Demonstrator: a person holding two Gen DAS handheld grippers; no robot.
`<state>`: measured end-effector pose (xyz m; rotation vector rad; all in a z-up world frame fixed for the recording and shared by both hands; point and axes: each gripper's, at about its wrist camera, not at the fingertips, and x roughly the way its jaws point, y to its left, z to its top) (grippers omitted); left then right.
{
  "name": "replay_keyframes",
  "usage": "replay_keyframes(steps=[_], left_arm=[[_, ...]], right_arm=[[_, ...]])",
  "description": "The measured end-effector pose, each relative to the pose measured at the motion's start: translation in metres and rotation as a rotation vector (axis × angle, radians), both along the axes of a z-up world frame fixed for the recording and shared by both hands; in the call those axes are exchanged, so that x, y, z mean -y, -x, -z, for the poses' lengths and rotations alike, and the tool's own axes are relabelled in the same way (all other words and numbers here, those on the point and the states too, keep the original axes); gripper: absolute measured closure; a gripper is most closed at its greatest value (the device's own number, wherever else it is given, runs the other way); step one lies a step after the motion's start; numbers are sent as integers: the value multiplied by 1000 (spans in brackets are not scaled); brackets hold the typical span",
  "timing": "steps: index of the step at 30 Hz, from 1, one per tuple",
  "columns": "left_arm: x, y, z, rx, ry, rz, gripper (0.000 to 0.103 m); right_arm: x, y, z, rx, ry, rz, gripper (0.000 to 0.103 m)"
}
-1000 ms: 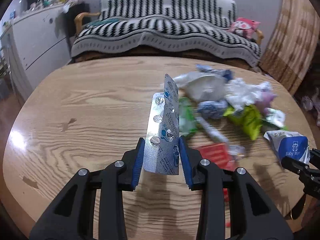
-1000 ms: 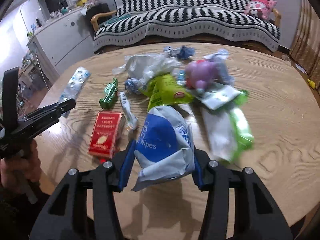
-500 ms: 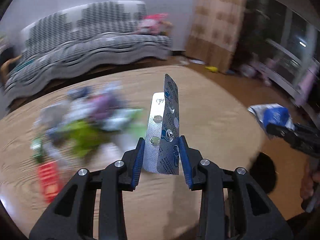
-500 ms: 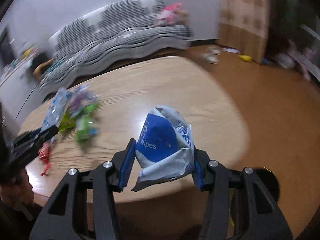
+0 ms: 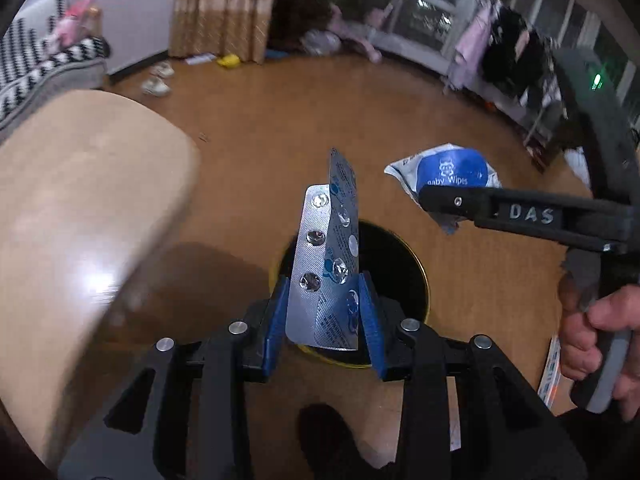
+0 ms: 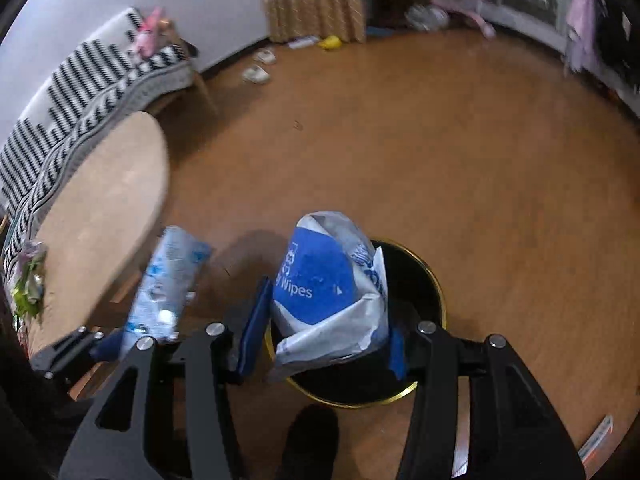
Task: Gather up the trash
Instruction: 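Carry both items to the black bin and open both tools to drop them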
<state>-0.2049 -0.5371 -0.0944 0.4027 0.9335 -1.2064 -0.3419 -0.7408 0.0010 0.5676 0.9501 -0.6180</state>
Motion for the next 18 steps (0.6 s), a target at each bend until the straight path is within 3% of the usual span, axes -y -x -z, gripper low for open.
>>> replay_keyframes(steps=[5, 10, 12, 14, 16, 18], left_arm=[[46, 10, 43, -3, -61, 29, 69], [67, 7, 61, -22, -90, 51, 68], [71, 6, 63, -20, -95, 60, 61], [68, 12, 59, -13, -89, 61, 44], [63, 15, 51, 7, -69, 59, 35], [58, 18, 43, 23, -50, 59, 33]], right_arm=[[20, 18, 18, -20, -48, 31, 54], [27, 19, 21, -21, -57, 43, 54], [33, 11, 25, -23, -64, 47, 54], [33, 8, 26, -25, -77, 50, 54], [36, 4, 29, -33, -84, 51, 54], [36, 4, 33, -40, -92, 46, 54]])
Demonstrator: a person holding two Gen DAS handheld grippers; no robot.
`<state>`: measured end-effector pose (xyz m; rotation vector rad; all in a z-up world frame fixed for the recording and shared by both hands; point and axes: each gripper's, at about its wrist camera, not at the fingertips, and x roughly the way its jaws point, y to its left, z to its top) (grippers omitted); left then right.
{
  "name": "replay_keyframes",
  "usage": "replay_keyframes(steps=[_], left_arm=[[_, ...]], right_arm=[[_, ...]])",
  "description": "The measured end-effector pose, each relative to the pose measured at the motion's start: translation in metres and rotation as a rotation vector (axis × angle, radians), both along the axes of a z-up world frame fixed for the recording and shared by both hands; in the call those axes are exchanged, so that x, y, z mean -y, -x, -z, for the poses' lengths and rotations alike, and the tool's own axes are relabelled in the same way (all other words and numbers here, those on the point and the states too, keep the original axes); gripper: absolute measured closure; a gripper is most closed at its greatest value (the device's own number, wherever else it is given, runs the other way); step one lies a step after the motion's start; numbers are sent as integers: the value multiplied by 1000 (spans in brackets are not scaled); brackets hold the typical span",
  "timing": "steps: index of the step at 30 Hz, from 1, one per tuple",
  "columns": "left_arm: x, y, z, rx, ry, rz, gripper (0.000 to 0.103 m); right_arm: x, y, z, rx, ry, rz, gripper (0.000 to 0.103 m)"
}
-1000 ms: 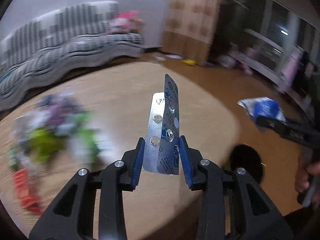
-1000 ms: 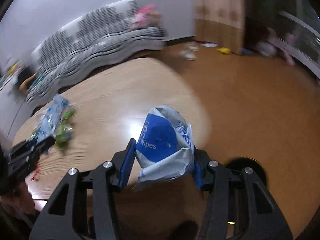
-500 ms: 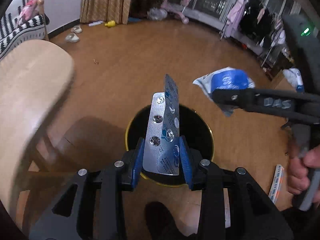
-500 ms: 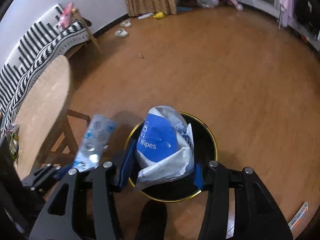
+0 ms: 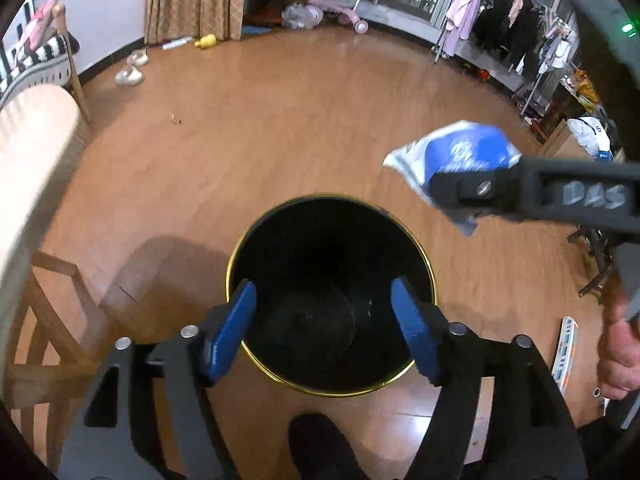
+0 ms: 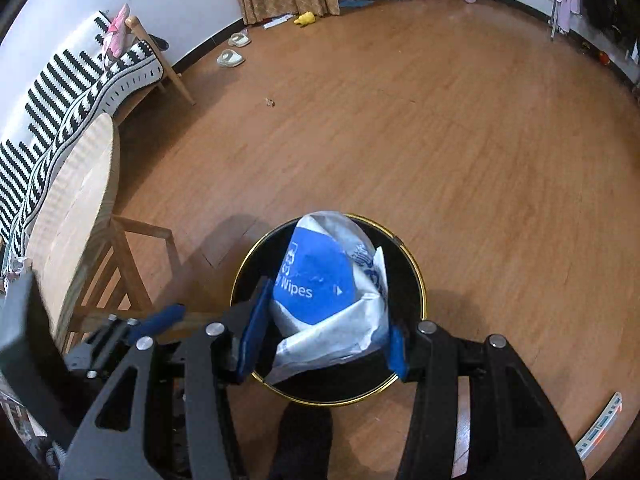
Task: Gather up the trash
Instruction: 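Carry both items to the black bin and open both tools to drop them, then grasp the red cigarette box with left tool while right tool grasps the green wrapper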
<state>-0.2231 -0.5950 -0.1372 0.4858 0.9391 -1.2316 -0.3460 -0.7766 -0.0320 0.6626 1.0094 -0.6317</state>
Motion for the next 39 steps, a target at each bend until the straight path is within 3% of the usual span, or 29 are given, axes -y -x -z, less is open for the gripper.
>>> replay_keyframes(steps=[7, 8, 10, 17, 23, 30, 35, 39], left_arm=[[-26, -7, -36, 9, 74, -21, 18], [-30, -8, -41, 12, 84, -25, 16], [-40, -13, -52, 21, 99, -41, 13], [-97, -45, -95, 51, 152, -138, 10], [-191, -102, -130, 94, 165, -353, 10], [-353, -184, -154, 165, 101, -722, 10], [-465, -227, -150, 175, 29, -957, 10], [-534, -246, -137, 148, -14, -1088, 10]], right_arm=[[-5, -8, 2, -14, -4, -21, 49], [-6, -10, 2, -23, 0, -22, 39], [-9, -14, -3, -31, 18, -14, 29], [-46, -50, -35, 21, 89, -63, 27], [-124, -121, -79, 127, 131, -242, 22], [-278, -228, -111, 202, 130, -574, 19], [-373, -291, -107, 191, 121, -750, 18], [-428, -326, -92, 152, 134, -825, 18]])
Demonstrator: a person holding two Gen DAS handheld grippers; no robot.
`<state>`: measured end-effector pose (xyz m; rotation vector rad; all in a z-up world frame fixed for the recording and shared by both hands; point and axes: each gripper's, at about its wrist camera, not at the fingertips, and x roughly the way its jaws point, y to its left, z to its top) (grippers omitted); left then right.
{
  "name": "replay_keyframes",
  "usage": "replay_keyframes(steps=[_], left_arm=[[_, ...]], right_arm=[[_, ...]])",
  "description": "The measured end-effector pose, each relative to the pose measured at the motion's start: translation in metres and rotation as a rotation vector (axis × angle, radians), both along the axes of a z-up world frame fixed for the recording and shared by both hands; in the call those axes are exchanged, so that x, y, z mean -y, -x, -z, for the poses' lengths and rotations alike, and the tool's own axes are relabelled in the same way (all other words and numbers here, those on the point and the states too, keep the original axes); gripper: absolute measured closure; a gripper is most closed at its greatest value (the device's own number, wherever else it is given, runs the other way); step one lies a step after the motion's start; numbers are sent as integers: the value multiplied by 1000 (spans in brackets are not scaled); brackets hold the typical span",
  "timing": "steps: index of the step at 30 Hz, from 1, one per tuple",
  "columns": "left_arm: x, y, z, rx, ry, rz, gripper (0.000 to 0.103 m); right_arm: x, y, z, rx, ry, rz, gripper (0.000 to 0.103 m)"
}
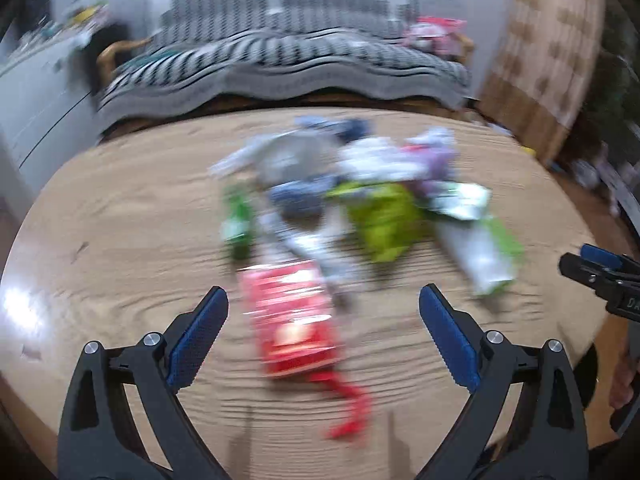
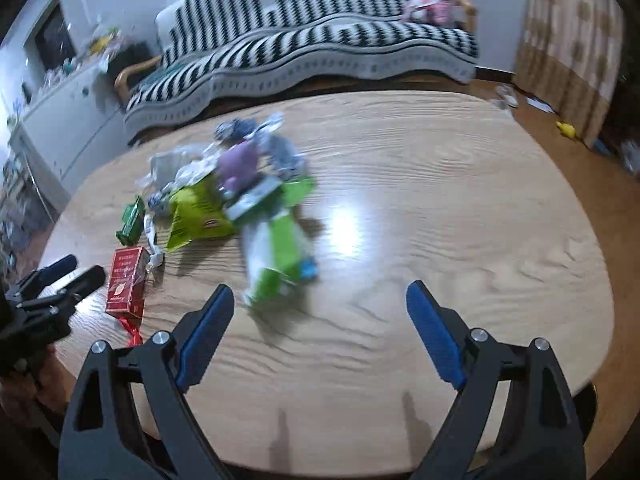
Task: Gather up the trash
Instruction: 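Grasp the red cigarette box with left tool while right tool grasps the green wrapper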
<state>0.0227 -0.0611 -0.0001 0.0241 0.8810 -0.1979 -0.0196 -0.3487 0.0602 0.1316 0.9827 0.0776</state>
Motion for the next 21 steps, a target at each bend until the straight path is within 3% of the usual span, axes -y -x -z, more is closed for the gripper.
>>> replay_keyframes(steps=[2, 7, 12, 18, 21], left_arm=[[-28, -6, 11, -33, 20, -37, 10], [-54, -19, 27, -83, 63, -52, 10], [-31, -25, 40, -112, 40, -14, 10], [-5, -33, 62, -139, -63, 15, 10], [-7, -33, 63, -146, -55, 7, 12]], right_arm=[[-8, -11, 7, -16, 13, -18, 18], [-24, -34, 27, -46, 38, -23, 18], [-32, -59, 36, -67, 43, -29, 18], [-37, -69, 43, -84, 62, -41, 18], [-38, -72, 47, -95, 73, -46, 18]])
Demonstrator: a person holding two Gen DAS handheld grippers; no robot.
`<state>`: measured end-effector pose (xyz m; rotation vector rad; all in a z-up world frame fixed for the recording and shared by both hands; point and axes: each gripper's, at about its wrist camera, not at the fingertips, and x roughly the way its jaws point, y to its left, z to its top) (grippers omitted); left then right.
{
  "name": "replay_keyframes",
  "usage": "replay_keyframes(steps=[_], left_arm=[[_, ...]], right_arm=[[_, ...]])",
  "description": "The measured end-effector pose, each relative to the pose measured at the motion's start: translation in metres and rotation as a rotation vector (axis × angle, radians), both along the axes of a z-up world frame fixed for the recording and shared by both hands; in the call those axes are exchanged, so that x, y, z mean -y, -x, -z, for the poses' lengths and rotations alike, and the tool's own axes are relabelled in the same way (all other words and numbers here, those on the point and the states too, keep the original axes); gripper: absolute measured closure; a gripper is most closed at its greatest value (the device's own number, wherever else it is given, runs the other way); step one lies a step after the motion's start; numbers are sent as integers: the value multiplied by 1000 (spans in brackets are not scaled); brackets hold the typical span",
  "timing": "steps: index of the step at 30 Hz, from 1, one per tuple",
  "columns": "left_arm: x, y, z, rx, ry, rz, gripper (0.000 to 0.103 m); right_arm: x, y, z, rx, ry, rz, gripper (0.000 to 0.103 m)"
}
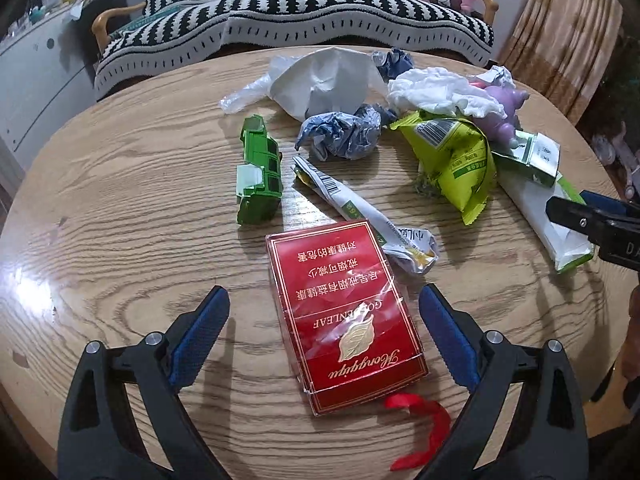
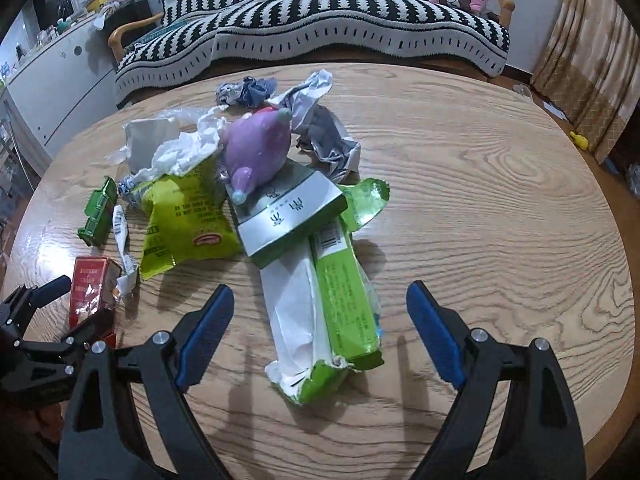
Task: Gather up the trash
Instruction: 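Grasp the red cigarette box with left tool while right tool grasps the green wrapper, then carry both items over the bin and open both tools to drop them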
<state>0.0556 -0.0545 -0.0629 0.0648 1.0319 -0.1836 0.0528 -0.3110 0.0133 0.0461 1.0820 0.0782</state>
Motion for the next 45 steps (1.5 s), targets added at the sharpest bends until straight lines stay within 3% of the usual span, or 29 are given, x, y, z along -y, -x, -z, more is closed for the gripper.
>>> replay_keyframes(steps=[2, 6, 7, 8, 11, 18, 27, 31, 38, 45], left_arm=[[-4, -1, -1, -15, 23, -14, 37], [-10, -2, -8, -4, 39, -34, 43], [-12, 0, -12, 9, 40, -37, 43], [-12, 0, -16, 22, 40, -38, 43], [-13, 5, -31, 75, 30, -44, 43], [-1, 14, -53, 133, 74, -36, 43], [78, 34, -70, 191, 96, 84, 43], [140, 53, -74, 202, 131, 190, 43], [265, 106, -66, 201, 184, 440, 43], [382, 177, -44, 173, 214, 707, 43]], right_arm=[[2, -1, 2, -7, 5, -2, 18], [6, 0, 8, -23, 7, -2, 19], [6, -1, 11, -34, 2, -5, 28], [7, -1, 14, -45, -6, -7, 47], [16, 4, 11, -62, -90, 1, 73], [44, 37, -31, 49, -140, 31, 75], [119, 99, -59, 104, -179, 119, 75], [171, 134, -68, 129, -241, 202, 75], [277, 220, -69, 153, -173, 399, 75], [384, 320, -35, 87, -101, 650, 75]])
